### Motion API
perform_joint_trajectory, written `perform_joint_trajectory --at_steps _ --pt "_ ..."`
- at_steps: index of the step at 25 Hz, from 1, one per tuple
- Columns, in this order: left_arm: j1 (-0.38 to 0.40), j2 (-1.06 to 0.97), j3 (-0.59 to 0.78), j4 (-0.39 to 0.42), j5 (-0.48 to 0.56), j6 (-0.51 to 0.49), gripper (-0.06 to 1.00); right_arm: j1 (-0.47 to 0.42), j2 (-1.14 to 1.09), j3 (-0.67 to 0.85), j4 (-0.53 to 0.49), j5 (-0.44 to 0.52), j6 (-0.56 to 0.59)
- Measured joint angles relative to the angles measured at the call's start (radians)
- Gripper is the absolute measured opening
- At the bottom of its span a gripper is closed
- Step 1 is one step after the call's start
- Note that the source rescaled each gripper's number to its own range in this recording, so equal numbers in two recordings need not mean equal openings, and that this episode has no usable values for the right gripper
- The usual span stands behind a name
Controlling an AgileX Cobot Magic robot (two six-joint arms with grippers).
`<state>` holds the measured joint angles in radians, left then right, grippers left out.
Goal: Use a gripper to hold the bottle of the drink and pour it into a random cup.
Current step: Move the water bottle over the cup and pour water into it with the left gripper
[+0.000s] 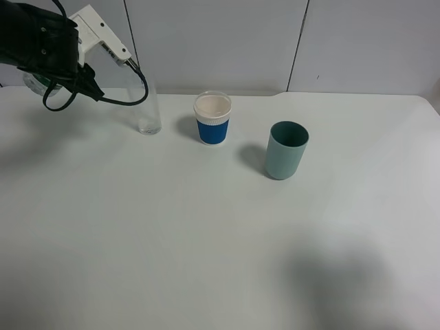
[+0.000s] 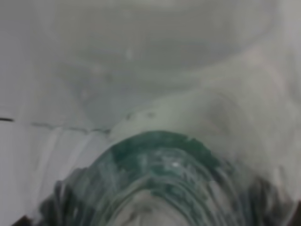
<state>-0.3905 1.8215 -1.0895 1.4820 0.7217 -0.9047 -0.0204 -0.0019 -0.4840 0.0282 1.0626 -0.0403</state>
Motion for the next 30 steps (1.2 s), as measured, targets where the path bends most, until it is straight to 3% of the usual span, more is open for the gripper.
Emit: perform_joint_trajectory --at_steps 8,30 --pt "-0.016 0.099 -0.083 -0.063 0.140 0.153 0.00 0.000 0.000 0.000 0.000 0.000 0.000" --pt "-0.028 0.108 -0.088 -0.074 0.158 0.375 0.00 0.000 0.000 0.000 0.000 0.000 0.000"
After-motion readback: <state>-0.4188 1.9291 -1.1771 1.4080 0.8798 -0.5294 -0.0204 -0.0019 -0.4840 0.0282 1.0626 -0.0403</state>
